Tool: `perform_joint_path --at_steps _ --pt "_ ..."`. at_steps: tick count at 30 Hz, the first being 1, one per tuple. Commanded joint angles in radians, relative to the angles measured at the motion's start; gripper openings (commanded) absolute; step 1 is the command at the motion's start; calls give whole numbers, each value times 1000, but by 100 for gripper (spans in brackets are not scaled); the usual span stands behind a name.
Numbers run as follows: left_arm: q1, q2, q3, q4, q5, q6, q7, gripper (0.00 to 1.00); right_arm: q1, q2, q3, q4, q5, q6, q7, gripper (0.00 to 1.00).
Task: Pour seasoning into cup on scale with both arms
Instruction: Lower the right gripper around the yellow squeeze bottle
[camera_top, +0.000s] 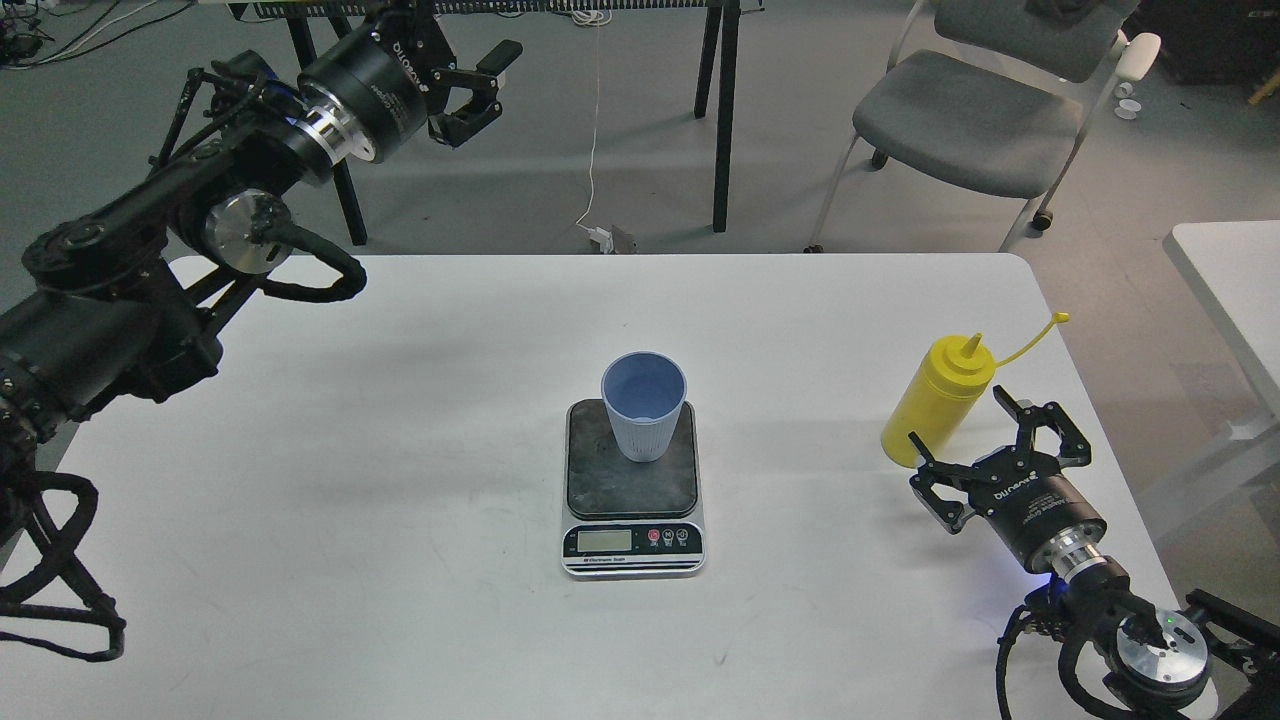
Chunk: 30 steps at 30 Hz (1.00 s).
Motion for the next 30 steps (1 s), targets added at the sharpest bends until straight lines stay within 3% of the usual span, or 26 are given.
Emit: perform_joint_path --at_steps 1,13,30 --pt "-1 2 2 0 0 -1 0 100 0 51 23 -39 -6 0 1 99" --pt "-2 2 2 0 14 -1 0 99 17 177 101 -192 -78 0 36 98" --pt "-2 2 8 0 15 0 -1 100 95 246 104 -312 -93 0 39 97"
